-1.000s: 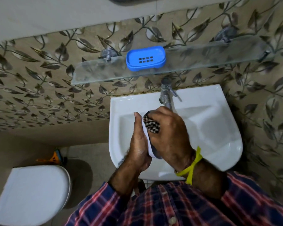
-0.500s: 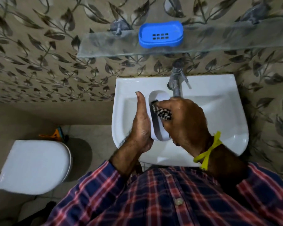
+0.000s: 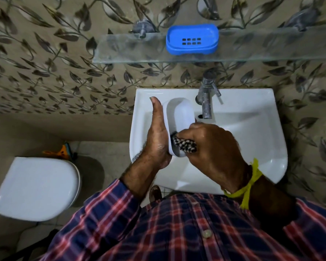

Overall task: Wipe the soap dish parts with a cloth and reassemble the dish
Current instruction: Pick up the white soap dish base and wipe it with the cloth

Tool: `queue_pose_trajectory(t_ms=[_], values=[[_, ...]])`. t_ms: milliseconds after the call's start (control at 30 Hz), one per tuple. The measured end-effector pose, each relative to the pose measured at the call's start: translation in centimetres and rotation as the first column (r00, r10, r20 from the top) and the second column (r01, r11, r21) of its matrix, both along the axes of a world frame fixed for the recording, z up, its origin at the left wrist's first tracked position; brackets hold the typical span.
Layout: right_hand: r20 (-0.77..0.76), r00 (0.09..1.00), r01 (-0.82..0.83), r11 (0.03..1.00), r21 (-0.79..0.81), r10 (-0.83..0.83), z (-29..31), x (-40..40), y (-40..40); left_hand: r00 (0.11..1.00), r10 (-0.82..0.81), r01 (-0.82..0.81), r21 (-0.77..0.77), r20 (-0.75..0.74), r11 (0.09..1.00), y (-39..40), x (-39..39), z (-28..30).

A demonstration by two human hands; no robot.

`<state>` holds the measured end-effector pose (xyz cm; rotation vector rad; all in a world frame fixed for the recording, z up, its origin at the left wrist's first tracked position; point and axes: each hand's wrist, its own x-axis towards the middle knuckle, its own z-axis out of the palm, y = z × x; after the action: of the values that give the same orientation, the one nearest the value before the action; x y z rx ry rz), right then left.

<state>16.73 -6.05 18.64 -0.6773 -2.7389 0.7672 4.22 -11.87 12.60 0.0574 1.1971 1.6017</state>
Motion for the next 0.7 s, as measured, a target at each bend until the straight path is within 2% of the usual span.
queue_pose_trajectory(t_ms=[67, 200, 333, 433, 533, 600, 700], values=[[0.02, 0.999, 0.036, 0.999, 0.018, -0.036, -0.1, 0.0, 0.5, 1.0, 0.011, -0.012, -0.019, -0.026, 1.0, 0.1, 0.2, 0.2], [0.088, 0.979, -0.185, 0.982, 0.033, 0.182, -0.1, 0.1, 0.1, 0.995, 0.073, -0.076, -0.039, -0.07, 0.996, 0.2, 0.1, 0.5], [0.111, 0.99, -0.092, 0.991, 0.099, 0.081, 0.1, 0.5, 0.9, 0.997, 0.033, -0.04, -0.116, -0.068, 0.992, 0.3, 1.0, 1.0], [0.189, 0.968, -0.201, 0.964, 0.174, 0.167, -0.1, 0.6, 0.1, 0.994, 0.059, -0.07, -0.115, -0.093, 0.991, 0.4, 0.9, 1.4], [0.2, 0.98, -0.063, 0.962, 0.266, 0.009, 0.0, 0.7, -0.1, 0.993, 0.048, -0.061, -0.124, -0.111, 0.99, 0.7, 1.4, 1.7], [0.157, 0.984, 0.047, 0.965, 0.26, -0.09, 0.3, 0.1, -0.2, 0.988, 0.039, -0.056, -0.111, -0.152, 0.992, 0.8, 1.8, 1.7], [0.105, 0.993, 0.035, 0.982, 0.185, -0.055, -0.2, -0.6, -0.7, 0.981, 0.109, -0.117, -0.039, -0.163, 0.992, 0.6, 0.9, 1.9]])
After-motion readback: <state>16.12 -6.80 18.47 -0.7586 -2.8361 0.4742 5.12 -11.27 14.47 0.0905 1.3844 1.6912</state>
